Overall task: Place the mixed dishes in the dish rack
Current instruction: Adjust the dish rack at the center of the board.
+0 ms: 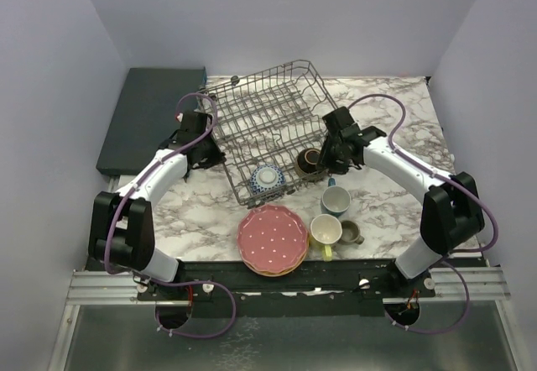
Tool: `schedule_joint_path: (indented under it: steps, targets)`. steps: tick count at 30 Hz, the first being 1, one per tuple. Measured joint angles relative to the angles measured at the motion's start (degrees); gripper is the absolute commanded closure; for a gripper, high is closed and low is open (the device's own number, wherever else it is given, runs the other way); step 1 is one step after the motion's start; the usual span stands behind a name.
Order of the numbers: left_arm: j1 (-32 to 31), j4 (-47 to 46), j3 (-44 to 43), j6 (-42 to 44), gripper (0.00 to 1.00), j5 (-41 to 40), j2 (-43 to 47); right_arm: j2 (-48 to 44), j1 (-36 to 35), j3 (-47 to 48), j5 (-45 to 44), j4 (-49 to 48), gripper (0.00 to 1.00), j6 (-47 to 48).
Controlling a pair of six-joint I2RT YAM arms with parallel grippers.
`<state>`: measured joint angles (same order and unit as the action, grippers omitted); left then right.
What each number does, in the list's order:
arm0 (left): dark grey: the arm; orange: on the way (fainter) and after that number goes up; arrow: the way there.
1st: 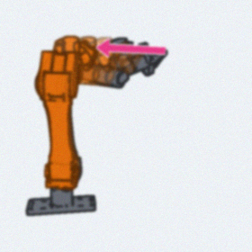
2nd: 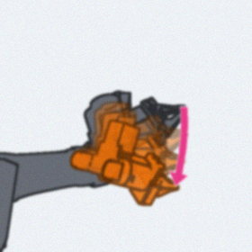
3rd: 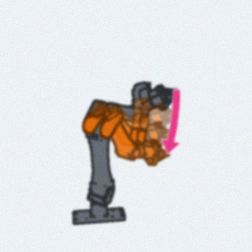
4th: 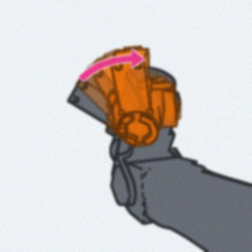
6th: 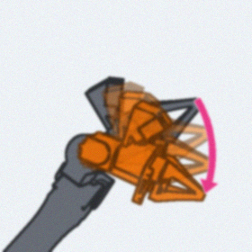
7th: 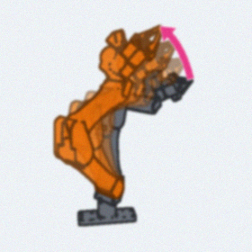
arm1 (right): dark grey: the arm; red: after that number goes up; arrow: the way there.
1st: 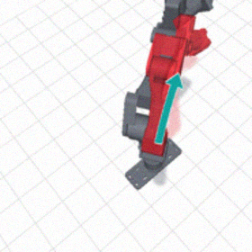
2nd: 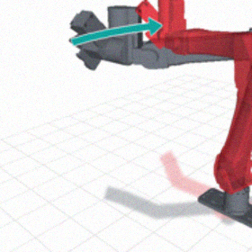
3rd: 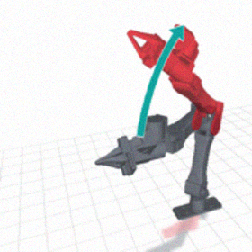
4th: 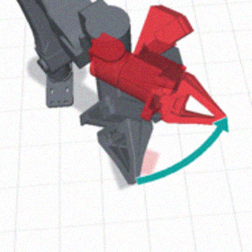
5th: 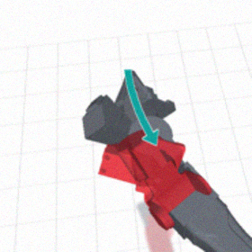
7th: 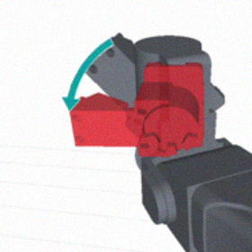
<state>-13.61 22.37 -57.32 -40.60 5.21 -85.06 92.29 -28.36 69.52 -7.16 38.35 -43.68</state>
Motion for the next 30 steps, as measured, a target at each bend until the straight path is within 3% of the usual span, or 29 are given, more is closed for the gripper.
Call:
schedule_joint_path:
  steps: [4, 8, 14, 30]
  targets:
    - [0.22, 0.72, -1.03, 0.37, 1.0, 1.2, -0.87, 0.66, 1.64, 0.68, 0.13, 1.36, 0.86, -0.11]
    - [0.02, 0.76, -2.43, 0.13, 1.0, 4.52, -2.64, 0.87, 5.46, 0.83, 0.44, -0.63, 1.0, -1.25]
    - [-1.46, 1.97, -5.62, -0.11, 1.0, 9.16, -5.95, 2.29, 10.43, 1.57, 2.34, -3.28, 1.0, -0.13]
    - [-9.35, 7.3, -12.33, -0.59, 1.0, 12.98, -11.5, 7.39, 17.09, 9.22, 0.9, 2.93, 1.0, 9.05]
